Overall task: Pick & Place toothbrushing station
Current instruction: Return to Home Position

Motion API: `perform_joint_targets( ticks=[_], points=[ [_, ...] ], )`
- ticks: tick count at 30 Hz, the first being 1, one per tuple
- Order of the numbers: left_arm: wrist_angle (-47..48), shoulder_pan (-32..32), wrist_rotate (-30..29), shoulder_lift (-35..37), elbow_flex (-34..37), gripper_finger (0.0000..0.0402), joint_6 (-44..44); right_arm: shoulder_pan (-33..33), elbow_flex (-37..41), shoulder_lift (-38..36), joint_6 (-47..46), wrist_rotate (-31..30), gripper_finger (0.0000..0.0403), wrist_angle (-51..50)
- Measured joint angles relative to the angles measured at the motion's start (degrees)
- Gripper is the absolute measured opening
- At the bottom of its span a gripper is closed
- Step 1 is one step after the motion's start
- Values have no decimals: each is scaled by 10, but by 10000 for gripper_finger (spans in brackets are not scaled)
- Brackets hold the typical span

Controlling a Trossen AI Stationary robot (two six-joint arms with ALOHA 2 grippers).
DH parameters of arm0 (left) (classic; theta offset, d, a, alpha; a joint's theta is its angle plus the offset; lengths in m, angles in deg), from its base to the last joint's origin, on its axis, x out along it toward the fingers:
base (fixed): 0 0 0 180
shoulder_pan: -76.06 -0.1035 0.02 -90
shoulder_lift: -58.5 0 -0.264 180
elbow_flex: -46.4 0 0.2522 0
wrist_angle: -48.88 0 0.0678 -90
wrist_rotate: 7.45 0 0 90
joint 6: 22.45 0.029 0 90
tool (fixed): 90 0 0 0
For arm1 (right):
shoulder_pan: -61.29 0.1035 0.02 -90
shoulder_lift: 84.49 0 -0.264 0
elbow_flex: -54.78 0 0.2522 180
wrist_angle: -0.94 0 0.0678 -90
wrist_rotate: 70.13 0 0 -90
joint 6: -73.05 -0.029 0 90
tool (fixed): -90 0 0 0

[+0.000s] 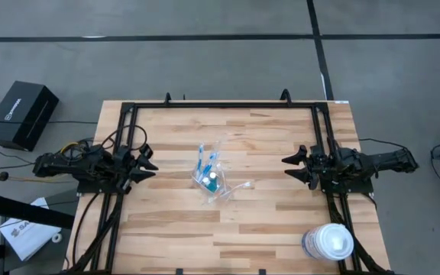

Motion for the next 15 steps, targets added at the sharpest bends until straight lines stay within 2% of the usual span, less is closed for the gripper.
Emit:
perform_joint_targets(
  ticks=[15],
  points=[
    [-9,0,0,-9,0,85,0,0,0,0,0,0,265,0]
  ],
)
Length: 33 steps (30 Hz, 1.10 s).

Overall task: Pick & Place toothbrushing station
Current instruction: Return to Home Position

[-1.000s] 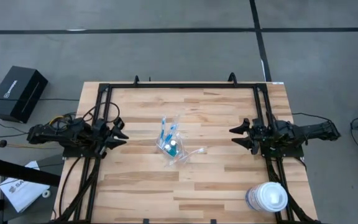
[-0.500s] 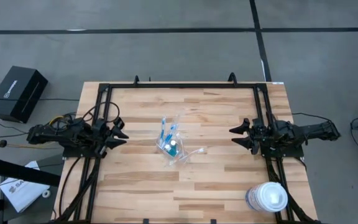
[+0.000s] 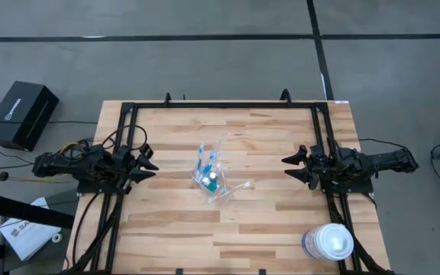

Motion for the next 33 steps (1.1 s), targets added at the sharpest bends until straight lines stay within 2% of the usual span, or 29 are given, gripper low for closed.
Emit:
perform_joint_targets(
  ticks=[33],
  points=[
    [-1,0,0,-137,0,85,0,0,0,0,0,0,265,0]
  ],
)
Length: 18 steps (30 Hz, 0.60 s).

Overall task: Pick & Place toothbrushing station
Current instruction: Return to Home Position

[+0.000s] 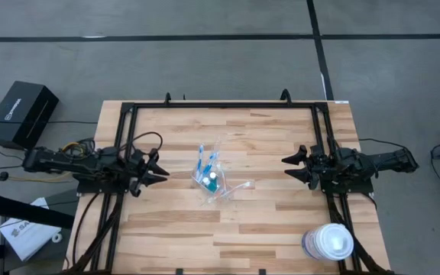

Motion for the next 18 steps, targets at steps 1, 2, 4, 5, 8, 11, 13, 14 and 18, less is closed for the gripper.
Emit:
perform_joint_targets(
  ticks=[1,2,4,5,8,11,13,14,18],
  points=[
    [0,0,0,-3,0,85,0,0,0,0,0,0,265,0],
    [0,0,0,-7,0,85,0,0,0,0,0,0,265,0],
    [0,0,0,-13,0,85,0,0,0,0,0,0,265,0],
    [0,0,0,-16,0,85,0,0,0,0,0,0,265,0],
    [0,0,0,-23,0,85,0,0,0,0,0,0,265,0],
    [-1,0,0,-27,0,85,0,0,0,0,0,0,265,0],
    [0,0,0,-28,0,85,0,0,0,0,0,0,265,0],
    [-1,0,0,-28,0,85,0,0,0,0,0,0,265,0],
    [-2,0,0,-28,0,85,0,0,0,0,0,0,265,0]
  ],
)
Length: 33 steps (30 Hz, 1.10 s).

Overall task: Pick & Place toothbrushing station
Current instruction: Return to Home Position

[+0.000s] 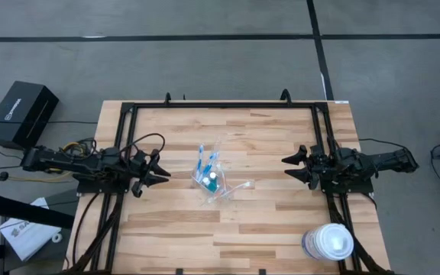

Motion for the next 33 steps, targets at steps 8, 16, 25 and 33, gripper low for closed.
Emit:
perform_joint_targets(
  ticks=[8,16,25,33],
  points=[
    [-3,0,0,0,0,85,0,0,0,0,0,0,265,0],
    [-7,0,0,0,0,85,0,0,0,0,0,0,265,0],
    [-10,0,0,0,0,85,0,0,0,0,0,0,265,0],
    [-11,0,0,0,0,85,0,0,0,0,0,0,265,0]
  ],
)
